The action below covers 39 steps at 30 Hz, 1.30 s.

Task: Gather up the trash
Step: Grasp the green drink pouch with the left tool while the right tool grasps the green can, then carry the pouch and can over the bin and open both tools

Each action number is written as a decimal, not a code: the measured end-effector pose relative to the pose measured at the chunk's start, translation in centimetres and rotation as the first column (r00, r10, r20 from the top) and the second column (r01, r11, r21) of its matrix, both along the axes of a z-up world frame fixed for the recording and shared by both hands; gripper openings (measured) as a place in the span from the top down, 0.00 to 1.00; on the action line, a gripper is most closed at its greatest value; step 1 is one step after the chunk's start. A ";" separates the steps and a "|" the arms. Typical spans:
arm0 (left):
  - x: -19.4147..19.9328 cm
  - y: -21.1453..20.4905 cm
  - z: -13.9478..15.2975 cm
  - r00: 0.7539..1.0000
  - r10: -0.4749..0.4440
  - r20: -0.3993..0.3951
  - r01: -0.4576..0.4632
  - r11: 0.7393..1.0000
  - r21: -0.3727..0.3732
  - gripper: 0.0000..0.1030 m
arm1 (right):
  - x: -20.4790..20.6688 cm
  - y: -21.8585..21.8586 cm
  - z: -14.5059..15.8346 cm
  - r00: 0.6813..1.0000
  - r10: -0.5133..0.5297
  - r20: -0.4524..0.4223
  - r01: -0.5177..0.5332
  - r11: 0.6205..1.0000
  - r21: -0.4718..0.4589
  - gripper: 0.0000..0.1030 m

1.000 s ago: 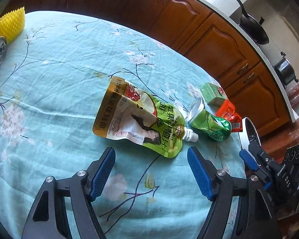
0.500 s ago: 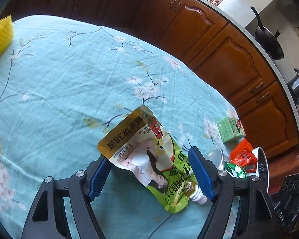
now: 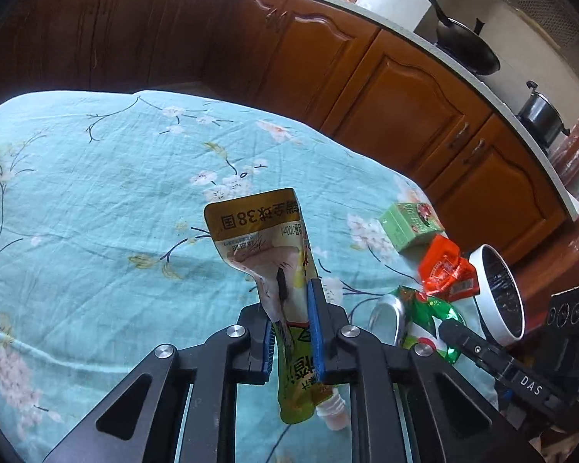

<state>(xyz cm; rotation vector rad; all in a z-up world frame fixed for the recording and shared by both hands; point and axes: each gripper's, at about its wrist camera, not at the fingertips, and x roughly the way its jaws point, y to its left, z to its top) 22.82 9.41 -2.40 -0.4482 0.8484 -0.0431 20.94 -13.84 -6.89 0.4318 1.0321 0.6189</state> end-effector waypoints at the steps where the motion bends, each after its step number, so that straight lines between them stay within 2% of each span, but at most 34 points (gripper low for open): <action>1: -0.4 -0.3 0.3 1.000 -0.013 0.007 0.013 1.000 0.001 0.87 | -0.4 -0.3 0.2 1.000 0.000 0.005 0.000 1.000 0.001 0.81; 8: -3.3 -3.0 2.7 0.992 -0.118 0.043 0.118 0.993 0.011 0.88 | -2.8 -3.6 2.0 0.998 -0.033 0.048 0.033 0.999 -0.003 0.81; 16: -4.0 -6.7 4.6 0.969 -0.235 0.071 0.235 0.972 0.015 0.88 | -3.9 -9.6 2.8 0.987 -0.142 0.080 0.145 0.989 -0.034 0.81; 27: -1.9 -12.7 5.0 0.927 -0.369 0.062 0.367 0.929 0.041 0.88 | -4.1 -16.5 4.0 0.955 -0.275 0.112 0.281 0.959 -0.039 0.81; 39: 2.1 -18.0 5.2 0.888 -0.455 0.063 0.451 0.890 0.061 0.88 | -3.3 -21.6 4.8 0.921 -0.365 0.139 0.374 0.926 -0.046 0.81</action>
